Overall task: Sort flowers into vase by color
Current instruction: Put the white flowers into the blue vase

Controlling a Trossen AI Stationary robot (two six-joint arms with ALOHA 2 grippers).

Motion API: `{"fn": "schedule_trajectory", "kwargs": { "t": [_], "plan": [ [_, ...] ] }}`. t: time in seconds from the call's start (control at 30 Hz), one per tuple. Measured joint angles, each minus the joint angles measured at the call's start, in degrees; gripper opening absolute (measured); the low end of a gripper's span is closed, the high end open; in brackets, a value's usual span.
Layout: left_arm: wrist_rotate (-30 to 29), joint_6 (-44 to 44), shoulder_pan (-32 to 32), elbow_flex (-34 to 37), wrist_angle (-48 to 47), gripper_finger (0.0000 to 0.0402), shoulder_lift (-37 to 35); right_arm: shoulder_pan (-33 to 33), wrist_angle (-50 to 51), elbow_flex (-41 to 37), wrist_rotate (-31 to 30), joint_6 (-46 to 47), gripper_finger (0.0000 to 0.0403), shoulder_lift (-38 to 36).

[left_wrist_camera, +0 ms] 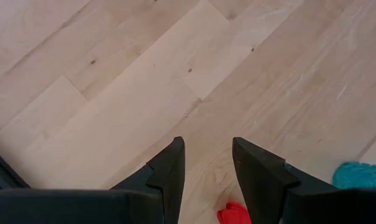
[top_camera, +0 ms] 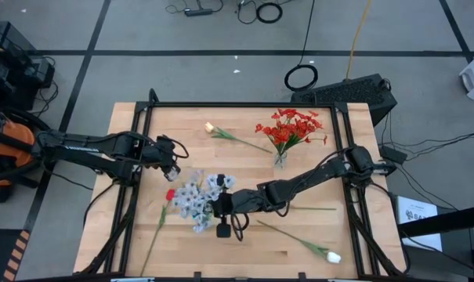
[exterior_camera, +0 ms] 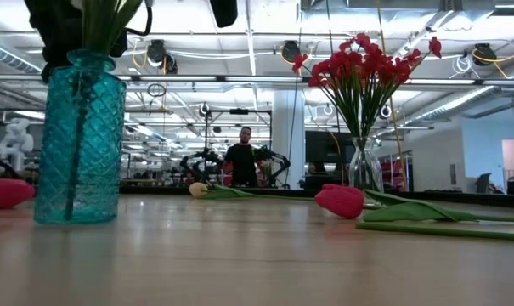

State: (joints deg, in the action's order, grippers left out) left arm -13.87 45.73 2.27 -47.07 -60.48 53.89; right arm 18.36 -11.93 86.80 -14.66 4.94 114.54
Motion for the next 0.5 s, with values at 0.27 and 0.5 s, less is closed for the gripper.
{"fn": "schedule_trajectory", "kwargs": {
  "t": [0.27,0.5],
  "plan": [
    [0.0,0.2,0.0,0.0,0.0,0.0141,0.0,-1.3,4.9,0.0,0.1,0.3,0.0,0.4],
    [0.0,0.3,0.0,0.0,0.0,0.0141,0.0,-1.9,4.4,0.0,2.9,1.1,0.0001,3.8]
  ]
}}
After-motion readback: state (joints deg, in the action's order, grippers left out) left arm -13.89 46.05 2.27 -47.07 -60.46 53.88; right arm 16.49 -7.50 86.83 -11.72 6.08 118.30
